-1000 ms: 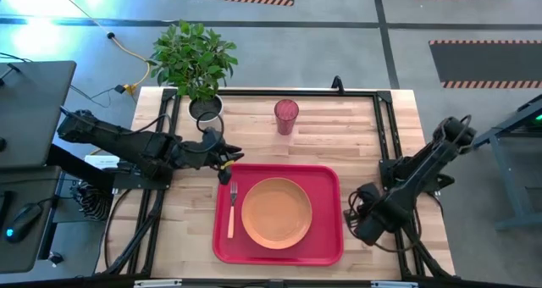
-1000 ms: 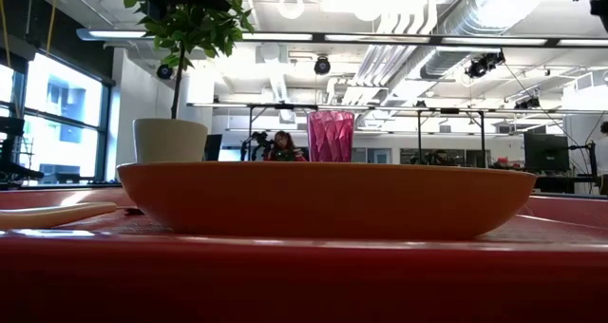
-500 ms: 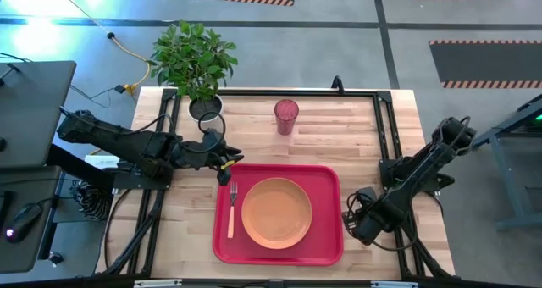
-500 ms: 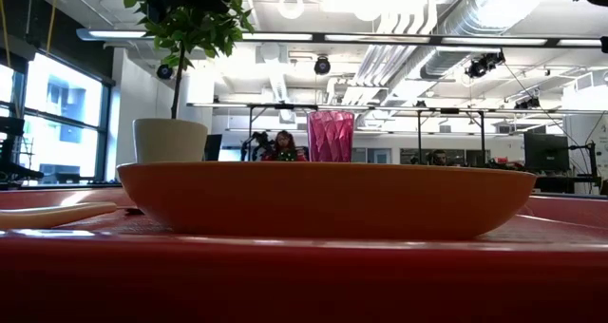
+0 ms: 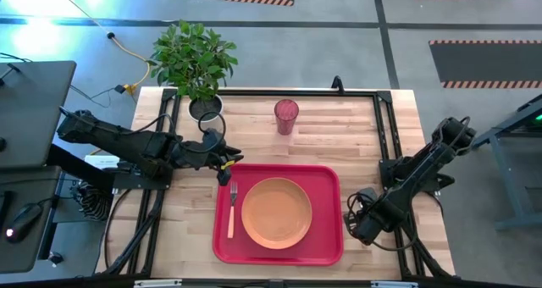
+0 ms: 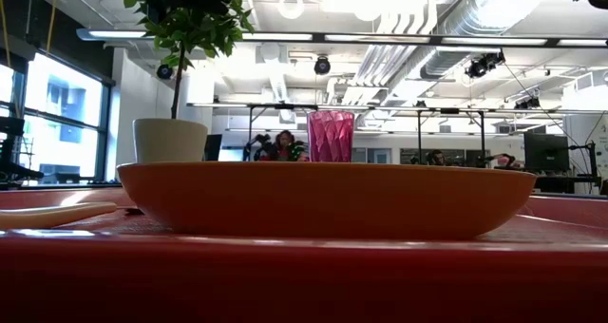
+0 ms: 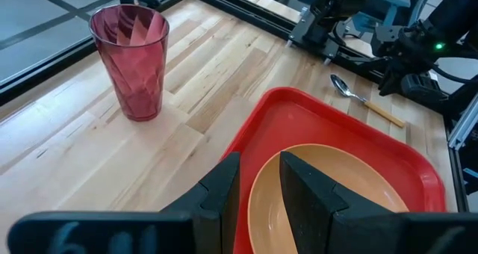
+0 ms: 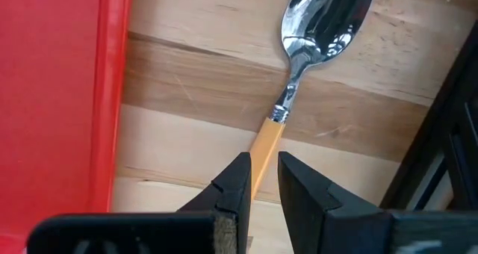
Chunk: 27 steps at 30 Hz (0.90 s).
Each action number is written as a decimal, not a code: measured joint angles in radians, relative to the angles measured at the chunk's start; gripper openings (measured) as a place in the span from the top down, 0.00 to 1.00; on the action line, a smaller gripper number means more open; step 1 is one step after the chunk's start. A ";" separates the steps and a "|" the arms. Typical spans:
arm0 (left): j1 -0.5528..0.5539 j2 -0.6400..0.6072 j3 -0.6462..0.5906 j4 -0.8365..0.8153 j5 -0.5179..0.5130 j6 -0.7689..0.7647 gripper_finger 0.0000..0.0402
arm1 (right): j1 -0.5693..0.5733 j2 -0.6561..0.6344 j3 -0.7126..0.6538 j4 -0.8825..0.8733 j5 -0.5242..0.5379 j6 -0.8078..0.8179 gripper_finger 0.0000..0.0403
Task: Pick and place plate/cup/fork/spoon on tray
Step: Put the yellow spoon on the red serving tray between the orange fork and the orange plate
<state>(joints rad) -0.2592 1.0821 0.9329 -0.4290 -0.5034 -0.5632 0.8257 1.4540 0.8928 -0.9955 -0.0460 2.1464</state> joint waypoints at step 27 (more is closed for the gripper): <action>0.000 0.000 0.000 0.000 0.000 0.000 0.78 | 0.006 0.024 -0.044 0.044 -0.013 0.037 0.56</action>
<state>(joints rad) -0.2592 1.0823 0.9329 -0.4290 -0.5034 -0.5632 0.8320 1.4778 0.8485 -0.9512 -0.0591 2.1832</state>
